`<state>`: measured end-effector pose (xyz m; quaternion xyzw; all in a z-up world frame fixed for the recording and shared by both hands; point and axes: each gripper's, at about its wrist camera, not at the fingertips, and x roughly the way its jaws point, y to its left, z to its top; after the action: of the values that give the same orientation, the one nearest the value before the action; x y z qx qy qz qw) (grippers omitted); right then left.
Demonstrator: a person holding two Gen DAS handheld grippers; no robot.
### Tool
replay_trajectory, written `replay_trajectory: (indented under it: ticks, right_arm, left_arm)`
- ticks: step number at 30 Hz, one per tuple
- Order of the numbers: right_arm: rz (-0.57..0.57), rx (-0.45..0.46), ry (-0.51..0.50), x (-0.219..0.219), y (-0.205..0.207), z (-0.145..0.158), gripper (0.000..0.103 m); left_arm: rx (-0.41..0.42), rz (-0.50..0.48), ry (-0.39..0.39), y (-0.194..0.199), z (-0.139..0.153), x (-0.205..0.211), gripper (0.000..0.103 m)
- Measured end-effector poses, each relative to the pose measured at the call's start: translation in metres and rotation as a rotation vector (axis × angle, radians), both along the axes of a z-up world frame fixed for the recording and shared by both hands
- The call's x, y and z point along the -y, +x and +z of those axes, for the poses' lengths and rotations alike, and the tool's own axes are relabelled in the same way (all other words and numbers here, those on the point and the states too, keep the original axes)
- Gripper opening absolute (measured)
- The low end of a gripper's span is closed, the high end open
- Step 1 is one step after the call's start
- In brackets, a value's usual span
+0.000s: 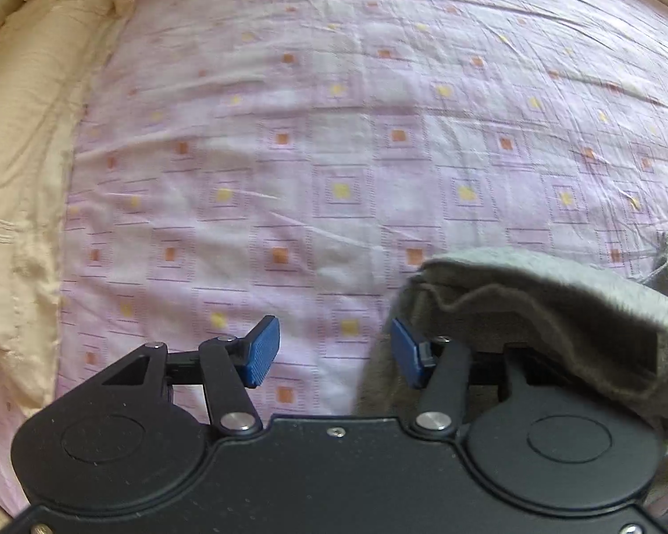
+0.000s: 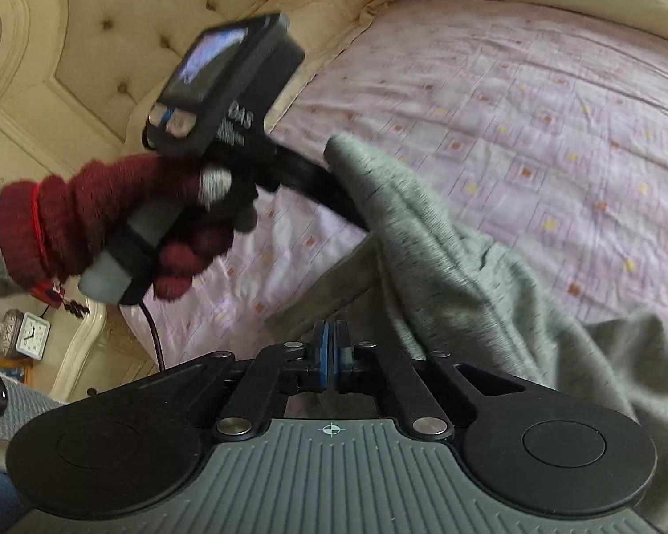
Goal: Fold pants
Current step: 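Fold the held edge over with the right gripper while the left gripper pinches the pants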
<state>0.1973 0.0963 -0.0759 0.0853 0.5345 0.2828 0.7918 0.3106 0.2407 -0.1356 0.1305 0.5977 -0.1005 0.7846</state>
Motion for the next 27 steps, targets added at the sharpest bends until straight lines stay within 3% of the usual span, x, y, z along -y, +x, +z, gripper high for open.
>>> replay_trajectory:
  ticks: [2,6,8,12,18,23,24,26,27]
  right_arm:
    - [0.007,-0.009,-0.025,-0.01,-0.006,-0.006,0.004]
    - [-0.093,0.077,-0.059,-0.002,-0.021,0.008,0.007]
    - [-0.123,0.143,-0.108,0.006,-0.027,0.018,0.032]
    - [-0.136,0.15,-0.172,0.023,-0.034,0.017,0.038]
    - [-0.115,0.087,-0.295,0.034,-0.074,-0.008,0.038]
    - [-0.047,0.07,-0.403,0.021,-0.099,-0.031,0.039]
    - [-0.024,0.072,-0.427,0.017,-0.101,-0.037,0.039]
    - [0.036,0.088,-0.485,0.008,-0.104,-0.047,0.039]
    - [0.068,0.1,-0.518,0.003,-0.105,-0.053,0.039]
  left_arm:
    - [0.007,0.028,-0.015,0.004,0.008,-0.011,0.06]
    - [0.001,0.079,-0.094,0.01,0.025,-0.025,0.059]
    - [-0.011,0.084,-0.139,0.012,0.032,-0.025,0.06]
    - [-0.049,0.05,-0.203,0.005,0.036,-0.012,0.065]
    - [-0.102,-0.044,-0.061,-0.028,0.006,0.015,0.066]
    - [-0.154,-0.022,-0.04,-0.046,-0.017,0.016,0.068]
    - [-0.153,-0.024,-0.047,-0.047,-0.018,0.018,0.065]
    - [-0.148,-0.033,-0.084,-0.049,-0.017,0.021,0.047]
    - [-0.149,-0.028,-0.096,-0.048,-0.016,0.024,0.031]
